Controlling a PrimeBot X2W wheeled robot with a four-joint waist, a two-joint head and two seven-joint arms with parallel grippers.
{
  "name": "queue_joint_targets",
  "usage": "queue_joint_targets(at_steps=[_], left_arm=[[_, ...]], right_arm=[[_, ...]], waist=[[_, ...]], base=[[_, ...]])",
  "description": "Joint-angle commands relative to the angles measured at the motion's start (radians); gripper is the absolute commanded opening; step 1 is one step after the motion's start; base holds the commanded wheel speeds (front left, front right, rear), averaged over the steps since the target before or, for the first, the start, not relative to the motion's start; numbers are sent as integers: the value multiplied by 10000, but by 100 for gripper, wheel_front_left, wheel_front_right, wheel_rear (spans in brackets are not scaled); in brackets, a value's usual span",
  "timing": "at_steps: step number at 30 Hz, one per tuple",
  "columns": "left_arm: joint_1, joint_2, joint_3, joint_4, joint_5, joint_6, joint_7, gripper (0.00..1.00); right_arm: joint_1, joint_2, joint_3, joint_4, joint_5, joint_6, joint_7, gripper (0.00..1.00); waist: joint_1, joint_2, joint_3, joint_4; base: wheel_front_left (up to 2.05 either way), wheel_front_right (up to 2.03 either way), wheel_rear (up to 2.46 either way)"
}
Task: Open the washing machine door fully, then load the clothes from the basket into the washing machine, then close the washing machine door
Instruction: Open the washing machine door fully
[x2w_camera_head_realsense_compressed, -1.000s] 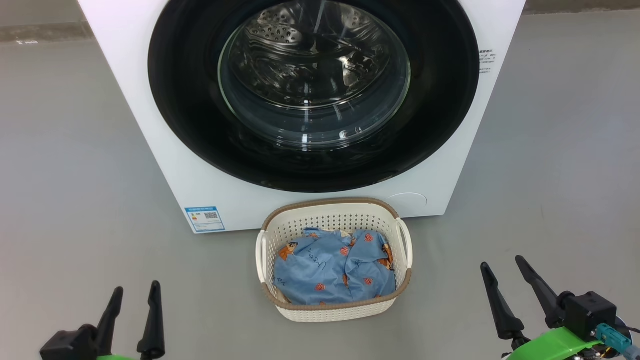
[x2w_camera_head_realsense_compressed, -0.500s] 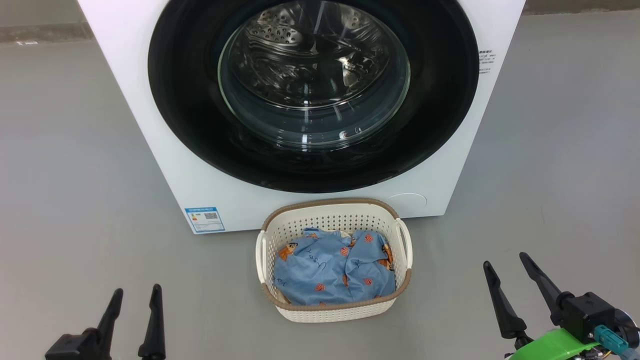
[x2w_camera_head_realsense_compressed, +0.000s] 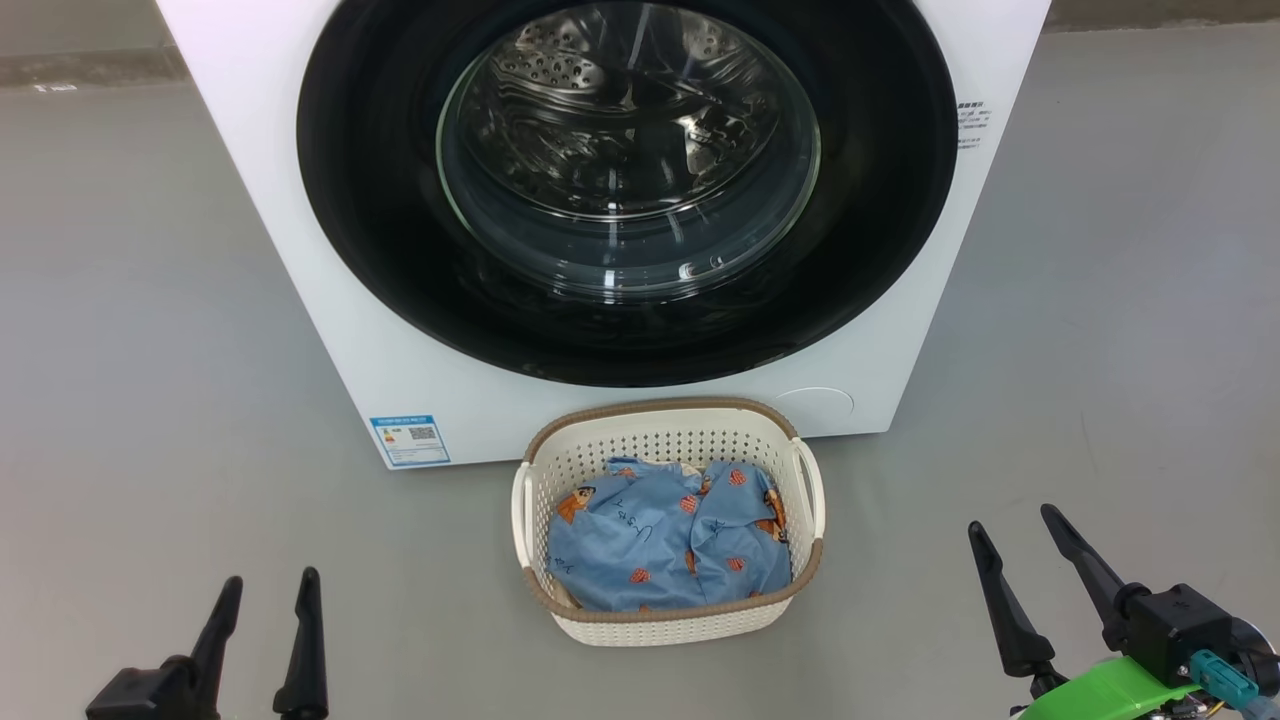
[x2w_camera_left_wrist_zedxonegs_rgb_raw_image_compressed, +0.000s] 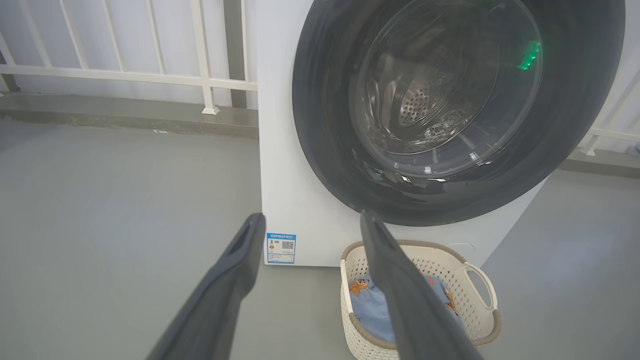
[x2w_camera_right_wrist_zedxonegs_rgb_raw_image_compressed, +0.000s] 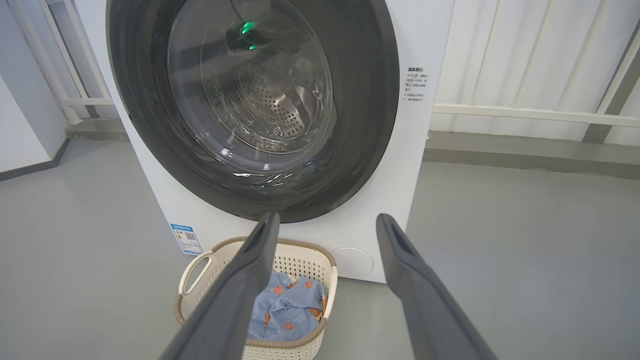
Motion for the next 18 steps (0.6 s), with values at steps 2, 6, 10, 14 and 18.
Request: queue_joint_targets(at_steps=[2,6,10,14,18], left_arm=[[-189,218,385,-295,133,-16,-134,100],[-200,207,389,-307,138,-16,-134,100],[-229,215,290,-448,85,-16,-134,100],[-247,251,235,-623,18,-16,-134,100],[-274,271,233,-704,-2,-16,-134,100]], right_arm=[[-75,-119,209,-291,-48,16,-124,100],[-79,-123,210,-292,-52,16,-124,100],[-85,-122,218,-288,-47,16,-124,100],[-97,-120,233,-276,-35,16,-124,100],[-104,-106,254,-263,-35,16,-124,100]], waist=[[0,0,-5,-3],[0,0,-14,-1],[0,0,-25,-11],[0,0,-25,-15],[0,0,-25,-41]], base=[[0,0,0],[0,0,0],[5,5,-9],[33,33,-65],[64,64,-129]])
